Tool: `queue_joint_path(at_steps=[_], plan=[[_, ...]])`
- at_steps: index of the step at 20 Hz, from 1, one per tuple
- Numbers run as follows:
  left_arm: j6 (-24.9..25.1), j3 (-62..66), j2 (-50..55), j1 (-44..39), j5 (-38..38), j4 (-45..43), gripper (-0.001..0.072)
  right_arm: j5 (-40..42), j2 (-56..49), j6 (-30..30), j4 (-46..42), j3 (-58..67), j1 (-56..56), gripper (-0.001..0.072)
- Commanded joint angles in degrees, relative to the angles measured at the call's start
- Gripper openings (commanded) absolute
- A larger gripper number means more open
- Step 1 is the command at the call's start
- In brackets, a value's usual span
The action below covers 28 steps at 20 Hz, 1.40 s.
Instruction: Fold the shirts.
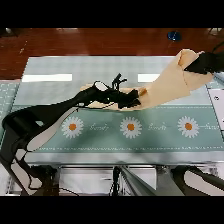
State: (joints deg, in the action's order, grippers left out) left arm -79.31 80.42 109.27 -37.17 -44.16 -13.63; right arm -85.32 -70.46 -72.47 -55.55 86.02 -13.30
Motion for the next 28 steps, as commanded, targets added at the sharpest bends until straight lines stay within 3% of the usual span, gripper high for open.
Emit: queue_joint_path(at_steps=[1,5,13,16,19,23,28], plan=[[-0.26,2.60,2.69,-1.49,0.26,3.30,0.0031,-0.24,0.94,-0.22,0.13,0.04,2.08,0.0021],[-4.04,3.91,4.83,-3.56,0.59,3.41,0.0031,-0.24,1.88,-0.59,0.13,0.04,4.48,0.0021],[-3.89,5.18,5.49,-2.36,1.05,5.97,0.0031,-0.59,1.99,-1.22,0.17,0.04,4.94,0.0021],[1.62,8.76,4.48,0.04,-3.91,5.95,0.0030,-0.70,1.99,-2.36,0.17,0.04,4.94,0.0021],[9.49,9.20,-3.58,4.94,-6.95,2.69,0.0028,-0.52,1.99,-3.69,0.20,0.04,4.96,0.0021],[9.64,9.20,-21.38,14.56,-11.65,-12.46,0.0028,0.15,1.81,-5.29,1.18,0.04,4.96,0.0021],[9.66,9.20,-43.34,31.74,-21.22,-18.12,0.0029,3.72,-0.09,-8.02,-0.66,0.04,13.09,0.0021]])
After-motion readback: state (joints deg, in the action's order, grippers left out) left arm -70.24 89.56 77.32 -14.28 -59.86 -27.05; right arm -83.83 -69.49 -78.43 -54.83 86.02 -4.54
